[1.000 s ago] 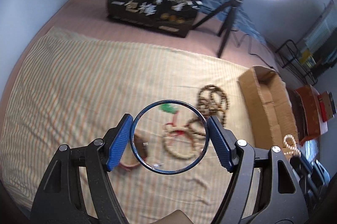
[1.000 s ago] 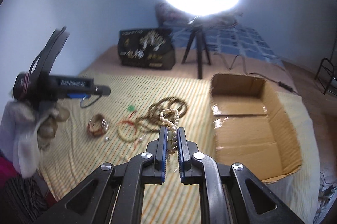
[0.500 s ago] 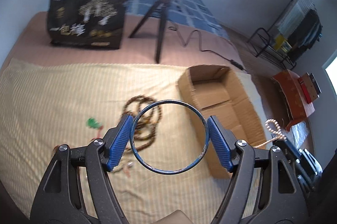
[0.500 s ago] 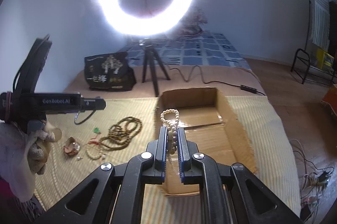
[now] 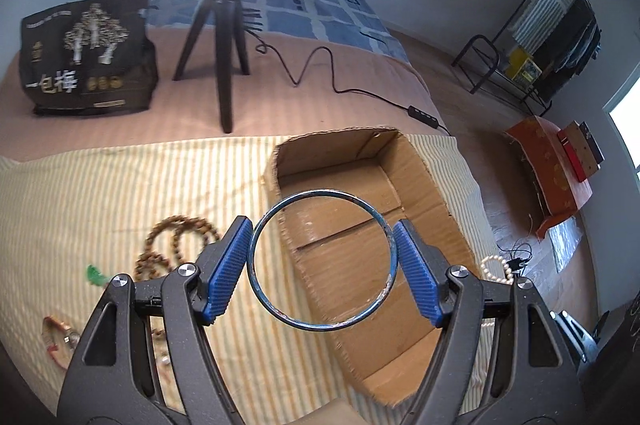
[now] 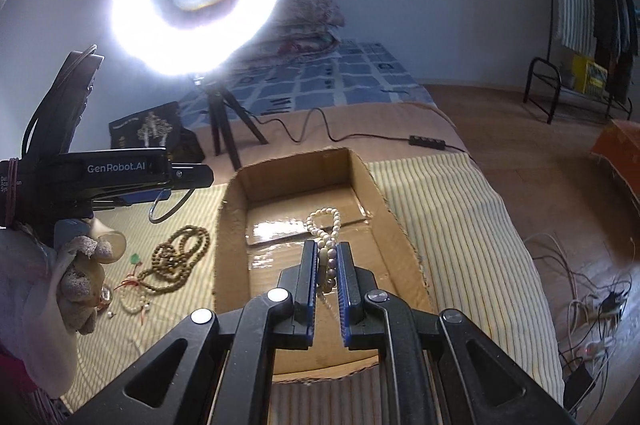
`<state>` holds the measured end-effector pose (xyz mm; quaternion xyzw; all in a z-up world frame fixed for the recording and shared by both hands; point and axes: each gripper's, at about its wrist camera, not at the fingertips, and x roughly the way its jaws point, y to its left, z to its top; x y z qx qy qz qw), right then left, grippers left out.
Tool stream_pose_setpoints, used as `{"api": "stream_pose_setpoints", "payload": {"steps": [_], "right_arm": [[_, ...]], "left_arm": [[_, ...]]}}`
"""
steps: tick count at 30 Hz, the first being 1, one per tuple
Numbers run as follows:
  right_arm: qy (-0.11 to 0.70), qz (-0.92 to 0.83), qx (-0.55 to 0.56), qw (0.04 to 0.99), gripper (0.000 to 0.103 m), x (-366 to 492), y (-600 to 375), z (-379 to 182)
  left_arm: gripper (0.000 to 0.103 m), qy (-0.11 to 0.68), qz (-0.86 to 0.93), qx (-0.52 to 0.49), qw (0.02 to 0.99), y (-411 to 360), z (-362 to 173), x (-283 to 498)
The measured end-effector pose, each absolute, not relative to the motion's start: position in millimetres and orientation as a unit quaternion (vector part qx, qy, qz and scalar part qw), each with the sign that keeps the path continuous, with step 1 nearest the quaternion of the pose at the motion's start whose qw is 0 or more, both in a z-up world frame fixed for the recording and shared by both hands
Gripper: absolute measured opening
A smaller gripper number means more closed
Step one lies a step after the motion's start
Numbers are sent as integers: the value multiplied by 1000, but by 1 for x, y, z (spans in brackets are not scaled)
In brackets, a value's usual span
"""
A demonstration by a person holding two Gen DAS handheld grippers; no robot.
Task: Organize jewelry
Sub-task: 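Lift and carry the bangle and pearl necklace over the cardboard box with both tools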
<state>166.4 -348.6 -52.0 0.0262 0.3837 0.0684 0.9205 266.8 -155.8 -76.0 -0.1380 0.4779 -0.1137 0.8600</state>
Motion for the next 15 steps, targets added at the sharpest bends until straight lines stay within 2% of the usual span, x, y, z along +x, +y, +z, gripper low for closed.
{"api": "stream_pose_setpoints", "payload": {"steps": [12, 15], "right_arm": [[402, 54, 42, 913, 7, 178, -359, -60], [407, 56, 41, 911, 10, 181, -359, -63]], "left_arm": [[74, 492, -131, -123, 852, -189, -99, 290], [75, 490, -133, -116, 854, -193, -98, 293]]}}
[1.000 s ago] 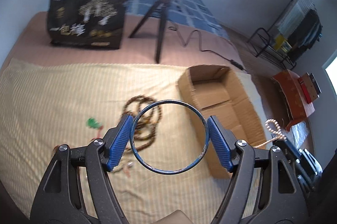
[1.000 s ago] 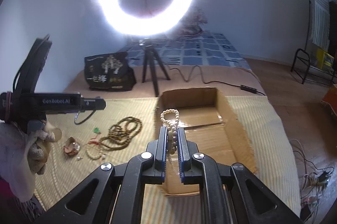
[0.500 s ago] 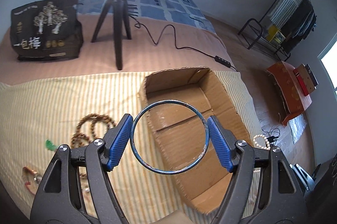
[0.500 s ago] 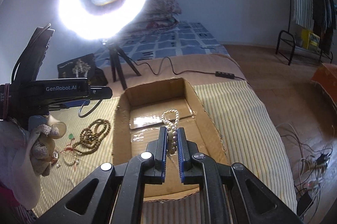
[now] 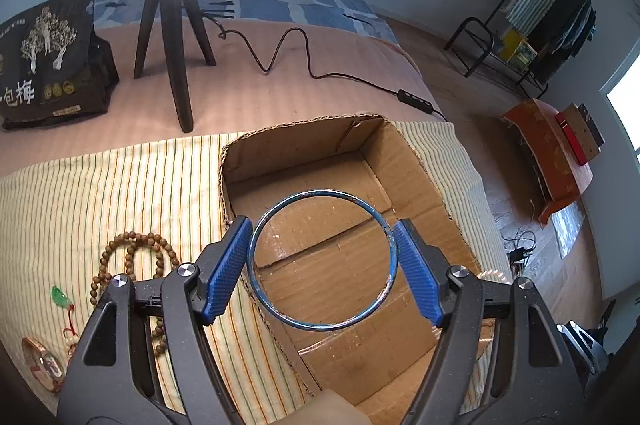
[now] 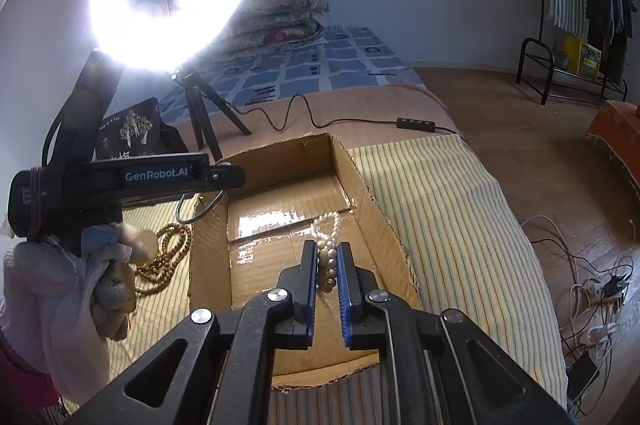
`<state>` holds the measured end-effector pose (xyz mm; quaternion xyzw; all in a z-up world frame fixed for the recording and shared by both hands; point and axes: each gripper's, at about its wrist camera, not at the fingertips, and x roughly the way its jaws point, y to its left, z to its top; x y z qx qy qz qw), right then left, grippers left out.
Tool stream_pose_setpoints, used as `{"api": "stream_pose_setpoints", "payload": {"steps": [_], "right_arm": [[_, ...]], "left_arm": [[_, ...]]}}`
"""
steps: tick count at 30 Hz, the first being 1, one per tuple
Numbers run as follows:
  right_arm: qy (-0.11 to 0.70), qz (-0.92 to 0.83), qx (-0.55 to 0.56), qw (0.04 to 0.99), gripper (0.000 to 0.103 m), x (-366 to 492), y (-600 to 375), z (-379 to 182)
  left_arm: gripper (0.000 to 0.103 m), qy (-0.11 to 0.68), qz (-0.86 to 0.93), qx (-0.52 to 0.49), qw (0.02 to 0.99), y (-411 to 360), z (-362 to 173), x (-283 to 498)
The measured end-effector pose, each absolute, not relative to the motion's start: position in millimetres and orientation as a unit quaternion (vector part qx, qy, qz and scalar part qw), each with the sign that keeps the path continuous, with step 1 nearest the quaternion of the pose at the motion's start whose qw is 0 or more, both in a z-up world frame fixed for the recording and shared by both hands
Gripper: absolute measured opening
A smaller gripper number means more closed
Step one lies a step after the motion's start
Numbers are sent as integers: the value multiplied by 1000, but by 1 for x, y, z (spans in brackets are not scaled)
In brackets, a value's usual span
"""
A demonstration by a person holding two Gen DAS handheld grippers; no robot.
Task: Organize jewelry
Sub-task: 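Lift and carry the bangle and pearl necklace over the cardboard box with both tools, then open both tools to drop the bangle and pearl necklace into the box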
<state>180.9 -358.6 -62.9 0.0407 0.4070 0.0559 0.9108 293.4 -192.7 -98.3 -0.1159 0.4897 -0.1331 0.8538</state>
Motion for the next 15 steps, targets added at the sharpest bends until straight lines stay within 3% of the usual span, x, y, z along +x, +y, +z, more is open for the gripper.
{"api": "stream_pose_setpoints", "payload": {"steps": [2, 4, 6, 15], "right_arm": [[406, 56, 42, 911, 28, 181, -359, -63], [401, 52, 41, 914, 57, 181, -359, -61], [393, 51, 38, 917, 66, 179, -359, -57], [389, 55, 27, 919, 68, 177, -349, -52]], "left_arm": [[83, 491, -138, -120, 852, -193, -98, 295], [84, 488, -144, -125, 852, -193, -97, 295], [84, 490, -139, -118, 853, -193, -96, 295], [84, 477, -132, -113, 862, -176, -86, 289]]}}
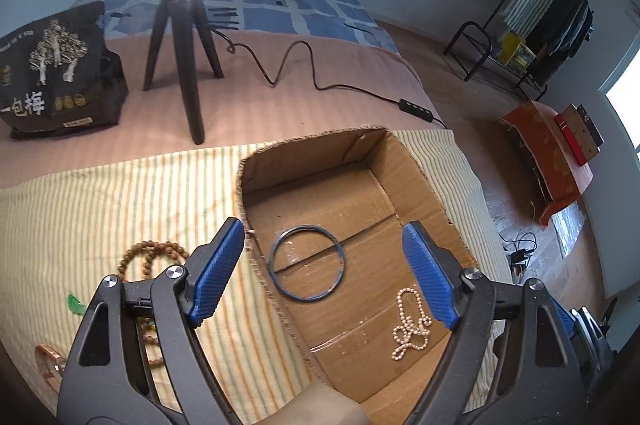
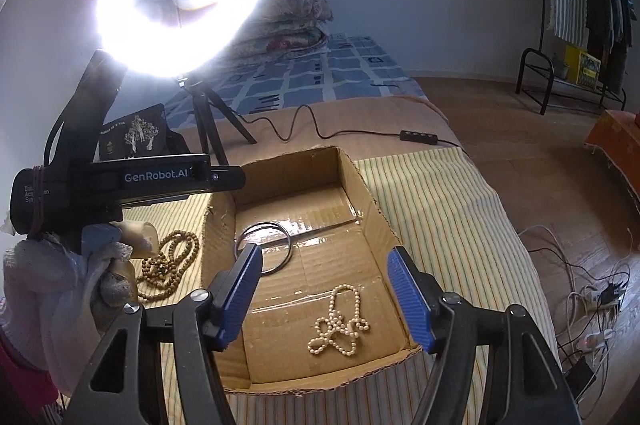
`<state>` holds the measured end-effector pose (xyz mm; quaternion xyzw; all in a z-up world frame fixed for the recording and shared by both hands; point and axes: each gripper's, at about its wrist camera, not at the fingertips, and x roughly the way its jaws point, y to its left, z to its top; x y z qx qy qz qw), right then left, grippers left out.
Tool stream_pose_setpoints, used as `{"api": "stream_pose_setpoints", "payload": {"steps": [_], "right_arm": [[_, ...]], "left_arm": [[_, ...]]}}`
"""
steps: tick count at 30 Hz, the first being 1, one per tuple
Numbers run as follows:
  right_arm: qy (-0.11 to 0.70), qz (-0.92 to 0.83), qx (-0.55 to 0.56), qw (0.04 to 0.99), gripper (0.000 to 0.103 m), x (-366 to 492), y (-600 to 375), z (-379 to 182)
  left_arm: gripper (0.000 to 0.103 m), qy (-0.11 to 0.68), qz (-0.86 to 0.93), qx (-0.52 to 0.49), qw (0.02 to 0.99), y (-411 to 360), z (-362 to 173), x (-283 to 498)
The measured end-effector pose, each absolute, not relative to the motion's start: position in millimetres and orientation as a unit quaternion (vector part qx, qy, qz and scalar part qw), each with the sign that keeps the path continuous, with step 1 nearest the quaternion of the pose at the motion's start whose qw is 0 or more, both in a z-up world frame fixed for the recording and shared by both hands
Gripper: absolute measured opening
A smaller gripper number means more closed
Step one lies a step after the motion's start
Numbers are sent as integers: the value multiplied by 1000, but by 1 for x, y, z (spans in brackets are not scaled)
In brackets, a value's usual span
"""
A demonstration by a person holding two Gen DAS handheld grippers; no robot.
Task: Organize jewelry
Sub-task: 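Open both tools to drop the bangle and pearl necklace into the box, then move the left tool to the red-strap watch while the right tool reaches the brown bead strand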
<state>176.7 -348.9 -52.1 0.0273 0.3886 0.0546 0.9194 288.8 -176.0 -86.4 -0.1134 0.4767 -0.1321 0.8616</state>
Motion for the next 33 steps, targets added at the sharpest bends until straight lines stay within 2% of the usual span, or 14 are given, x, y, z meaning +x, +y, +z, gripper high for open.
{"api": "stream_pose_setpoints", "payload": {"steps": [11, 24, 33], "right_arm": [[374, 59, 8, 925, 68, 164, -331, -35], [358, 96, -17, 928, 75, 156, -291, -27], [353, 130, -13, 927, 79, 160, -263, -32]], "left_arm": [[84, 452, -111, -93, 880, -134, -64, 265], [84, 424, -62, -14, 903, -65, -50, 221], [84, 430, -49, -37, 901, -6, -53, 189]]}}
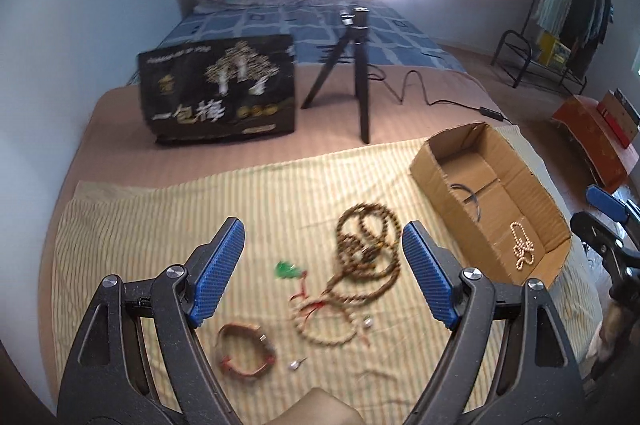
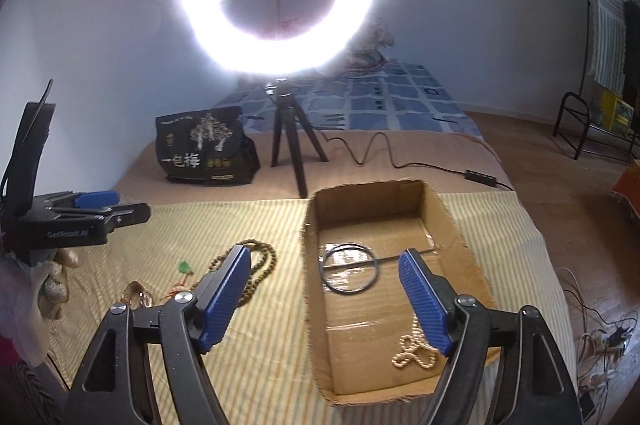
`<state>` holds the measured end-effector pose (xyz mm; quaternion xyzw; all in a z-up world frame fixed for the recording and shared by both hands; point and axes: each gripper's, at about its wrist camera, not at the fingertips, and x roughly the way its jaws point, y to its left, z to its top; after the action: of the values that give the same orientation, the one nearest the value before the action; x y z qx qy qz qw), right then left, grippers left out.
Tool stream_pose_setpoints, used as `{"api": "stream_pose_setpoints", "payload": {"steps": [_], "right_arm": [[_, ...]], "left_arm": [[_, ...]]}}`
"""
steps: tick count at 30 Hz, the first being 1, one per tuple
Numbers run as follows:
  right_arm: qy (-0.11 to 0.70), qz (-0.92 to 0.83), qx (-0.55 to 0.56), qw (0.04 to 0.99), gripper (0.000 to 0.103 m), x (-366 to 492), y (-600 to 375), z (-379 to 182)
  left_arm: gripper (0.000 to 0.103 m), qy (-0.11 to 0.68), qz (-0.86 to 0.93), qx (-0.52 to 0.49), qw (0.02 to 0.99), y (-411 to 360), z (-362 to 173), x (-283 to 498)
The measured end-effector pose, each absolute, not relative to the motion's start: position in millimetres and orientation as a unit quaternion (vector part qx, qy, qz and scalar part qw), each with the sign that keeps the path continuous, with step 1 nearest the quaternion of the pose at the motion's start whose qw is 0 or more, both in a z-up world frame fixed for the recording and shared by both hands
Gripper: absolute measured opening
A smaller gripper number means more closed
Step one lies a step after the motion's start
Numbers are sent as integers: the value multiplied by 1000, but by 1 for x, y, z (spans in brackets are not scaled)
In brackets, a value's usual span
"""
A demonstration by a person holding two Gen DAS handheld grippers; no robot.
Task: Organize jewelry
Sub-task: 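Move the left tool to the red-strap watch while the right tool reaches the brown bead strand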
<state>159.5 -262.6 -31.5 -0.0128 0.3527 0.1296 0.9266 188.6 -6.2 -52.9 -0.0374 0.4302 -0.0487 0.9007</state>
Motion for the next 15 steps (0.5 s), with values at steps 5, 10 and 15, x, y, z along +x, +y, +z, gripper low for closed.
{"api": "stream_pose_setpoints", "payload": {"steps": [5, 10, 15], "right_arm": [[363, 156, -26, 918, 80, 163, -239, -41], [379, 178, -34, 907, 80, 166, -217, -53], [398, 197, -36, 895, 80, 173, -196, -66]], "left_arm": [[83, 441, -48, -70, 894, 25, -62, 169], [83, 449, -36, -76, 889, 48, -77, 153], [76, 474, -29, -82, 876, 62, -99, 146]]}}
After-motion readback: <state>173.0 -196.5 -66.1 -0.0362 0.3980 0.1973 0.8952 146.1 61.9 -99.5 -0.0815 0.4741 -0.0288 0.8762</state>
